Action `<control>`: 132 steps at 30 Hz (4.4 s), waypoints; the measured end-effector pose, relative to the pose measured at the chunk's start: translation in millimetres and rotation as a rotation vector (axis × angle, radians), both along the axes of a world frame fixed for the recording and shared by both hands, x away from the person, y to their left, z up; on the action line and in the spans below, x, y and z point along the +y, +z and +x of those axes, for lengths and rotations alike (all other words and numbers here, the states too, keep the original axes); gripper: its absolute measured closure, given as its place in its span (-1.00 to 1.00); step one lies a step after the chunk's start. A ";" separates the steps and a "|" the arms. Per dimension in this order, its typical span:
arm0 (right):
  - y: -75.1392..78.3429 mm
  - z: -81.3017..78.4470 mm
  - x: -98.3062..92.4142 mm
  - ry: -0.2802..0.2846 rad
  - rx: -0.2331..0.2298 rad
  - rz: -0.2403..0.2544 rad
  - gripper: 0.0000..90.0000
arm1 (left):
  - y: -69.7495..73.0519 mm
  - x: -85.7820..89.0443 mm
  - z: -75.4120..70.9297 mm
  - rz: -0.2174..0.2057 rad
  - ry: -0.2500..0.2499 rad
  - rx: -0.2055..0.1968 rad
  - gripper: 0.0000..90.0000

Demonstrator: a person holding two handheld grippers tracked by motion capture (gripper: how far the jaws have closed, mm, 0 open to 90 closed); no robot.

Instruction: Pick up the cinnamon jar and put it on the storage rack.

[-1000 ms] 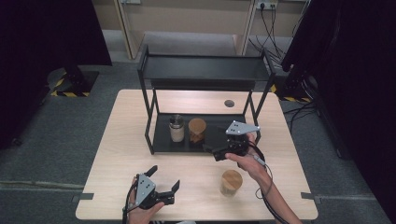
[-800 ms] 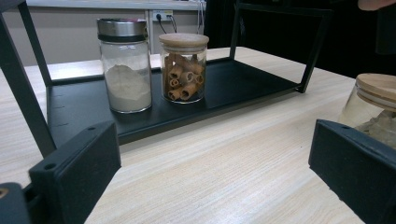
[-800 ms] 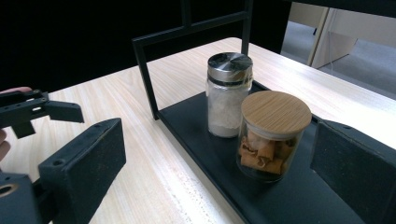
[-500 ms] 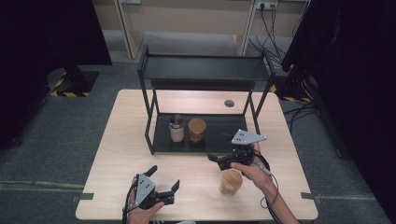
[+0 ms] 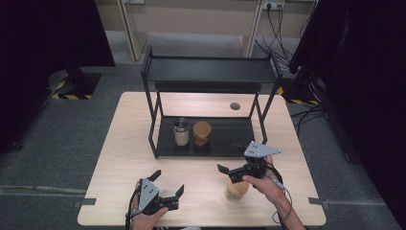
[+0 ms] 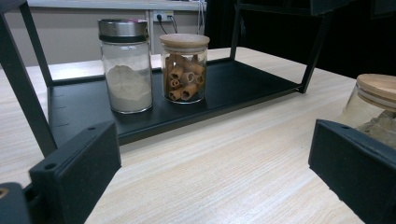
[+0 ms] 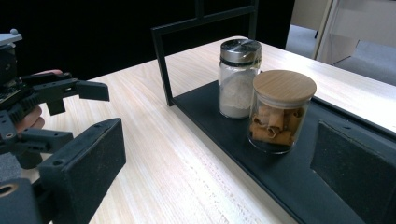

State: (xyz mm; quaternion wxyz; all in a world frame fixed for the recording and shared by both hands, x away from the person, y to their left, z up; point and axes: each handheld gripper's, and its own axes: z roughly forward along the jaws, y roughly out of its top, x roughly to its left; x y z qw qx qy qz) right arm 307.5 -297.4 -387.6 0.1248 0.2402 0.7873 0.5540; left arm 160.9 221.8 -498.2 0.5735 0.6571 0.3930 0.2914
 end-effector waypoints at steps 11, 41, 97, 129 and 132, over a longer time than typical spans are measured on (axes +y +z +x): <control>-7.1 -17.8 -8.9 -0.014 -0.007 0.000 -0.92 | 0.5 0.1 -0.7 0.001 0.000 -0.003 -0.97; -27.8 -68.4 -33.3 -0.070 -0.035 0.006 -0.92 | 0.2 0.3 -0.4 -0.003 0.005 -0.006 -0.97; -44.5 -88.1 -49.6 -0.102 -0.002 0.027 -0.92 | 0.3 0.1 -0.1 -0.002 0.002 -0.006 -0.97; -48.3 -108.9 -51.1 -0.097 -0.017 0.022 -0.92 | 1.0 -0.2 -1.3 -0.006 -0.003 -0.009 -0.97; -49.9 -109.0 -50.5 -0.104 -0.013 0.014 -0.92 | 0.9 -0.2 -1.3 -0.007 -0.002 -0.008 -0.97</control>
